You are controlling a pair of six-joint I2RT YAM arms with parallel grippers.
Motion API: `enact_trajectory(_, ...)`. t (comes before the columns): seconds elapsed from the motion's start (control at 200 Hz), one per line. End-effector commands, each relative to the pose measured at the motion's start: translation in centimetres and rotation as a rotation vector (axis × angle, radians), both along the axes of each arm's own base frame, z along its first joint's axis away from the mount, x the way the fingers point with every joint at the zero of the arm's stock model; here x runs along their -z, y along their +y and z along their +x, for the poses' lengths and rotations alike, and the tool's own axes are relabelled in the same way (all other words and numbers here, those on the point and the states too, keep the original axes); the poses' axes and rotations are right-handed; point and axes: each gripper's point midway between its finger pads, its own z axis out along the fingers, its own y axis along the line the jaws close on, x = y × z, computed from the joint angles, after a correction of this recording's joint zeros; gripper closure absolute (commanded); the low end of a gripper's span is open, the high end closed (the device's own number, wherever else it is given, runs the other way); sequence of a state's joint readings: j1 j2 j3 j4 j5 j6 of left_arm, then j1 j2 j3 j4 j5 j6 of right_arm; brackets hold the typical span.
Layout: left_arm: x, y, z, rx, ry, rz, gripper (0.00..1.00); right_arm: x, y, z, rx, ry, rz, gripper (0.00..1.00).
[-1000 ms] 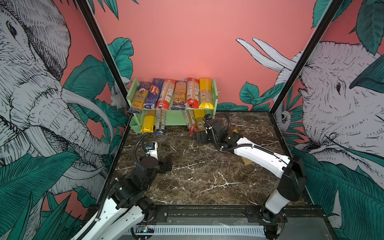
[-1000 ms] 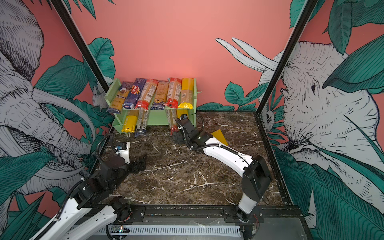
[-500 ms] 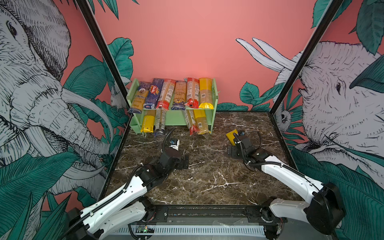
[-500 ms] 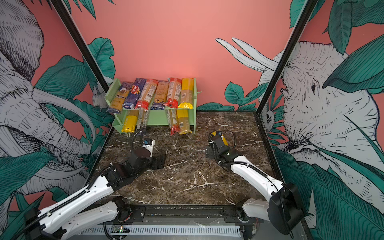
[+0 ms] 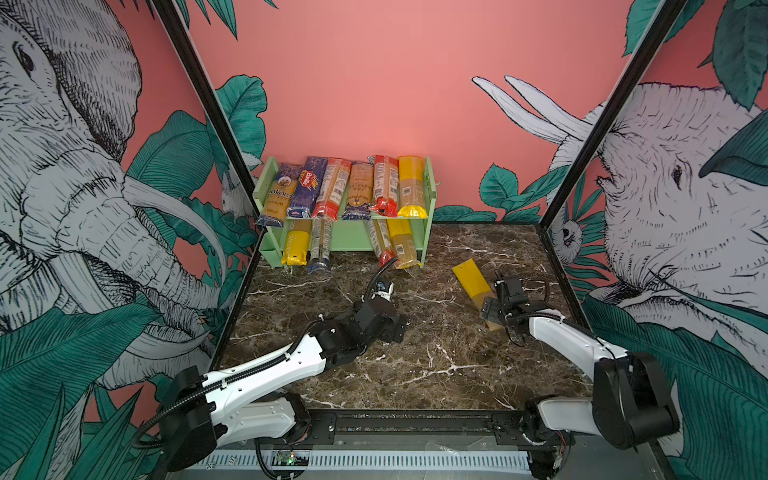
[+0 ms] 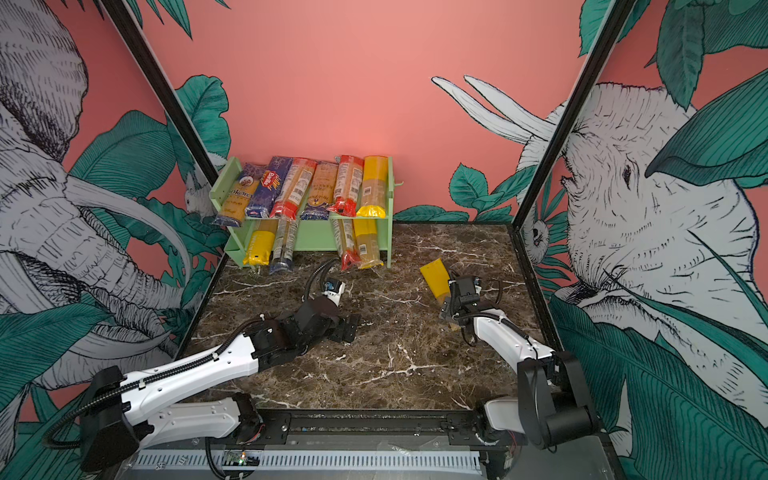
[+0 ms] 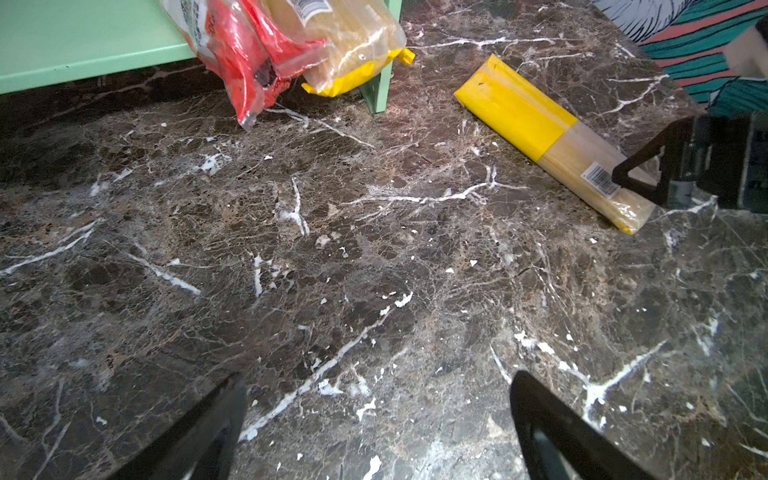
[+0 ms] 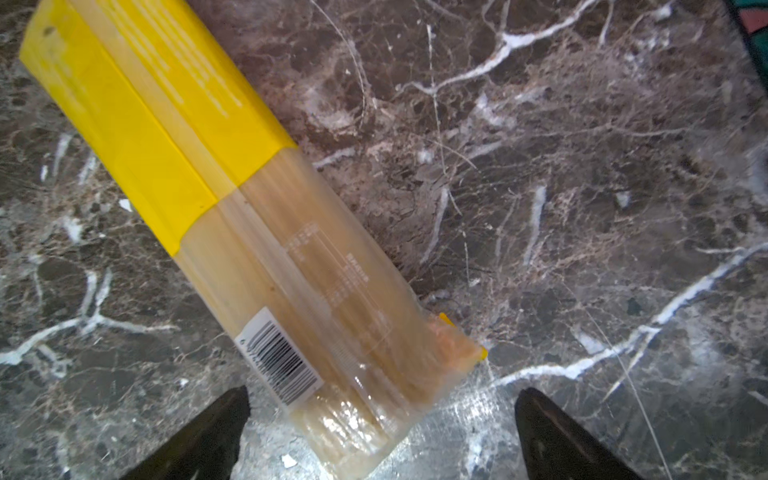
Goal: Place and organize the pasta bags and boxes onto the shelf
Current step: 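Open and draw back the right gripper, then lower it onto the yellow pack, then grasp the yellow-and-clear pack with the right gripper and drag it toward the left gripper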
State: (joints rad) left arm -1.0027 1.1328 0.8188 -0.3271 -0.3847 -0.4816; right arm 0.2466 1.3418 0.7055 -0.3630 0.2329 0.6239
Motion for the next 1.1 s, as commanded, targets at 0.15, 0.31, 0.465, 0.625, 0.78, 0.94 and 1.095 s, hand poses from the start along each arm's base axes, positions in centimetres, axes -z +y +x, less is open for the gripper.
enact_trajectory(0.15, -1.7, 0.0, 0.5, -0.018, -0.052, -0.034, 0.01, 1.5, 2.8, 0.5, -0.074, 0.024, 0.142, 0.01)
enact_trajectory(0.31, -1.6, 0.4, 0.4, -0.023, -0.064, -0.037, 0.01, 1.5, 5.1, -0.1, -0.129, 0.024, 0.241, 0.03)
enact_trajectory(0.465, -1.7, 1.4, 0.2, -0.038, -0.082, -0.036, 0.01, 1.4, 7.8, -1.1, -0.196, 0.046, 0.275, 0.05)
enact_trajectory(0.625, -1.7, 2.6, -0.3, -0.055, -0.091, -0.038, 0.01, 0.2, 8.7, -1.9, -0.242, 0.047, 0.222, 0.04)
enact_trajectory(0.78, -1.7, 3.8, -0.7, -0.067, -0.103, -0.035, 0.01, -2.7, 7.2, -1.3, -0.241, -0.005, 0.126, 0.02)
enact_trajectory(0.94, -1.7, 4.6, -1.0, -0.083, -0.111, -0.036, 0.01, -3.6, 6.4, 0.2, -0.252, -0.004, 0.025, 0.01)
enact_trajectory(1.095, -1.7, 5.2, -1.1, -0.098, -0.115, -0.038, 0.01, -2.3, 6.5, 2.3, -0.258, 0.024, -0.018, 0.01)
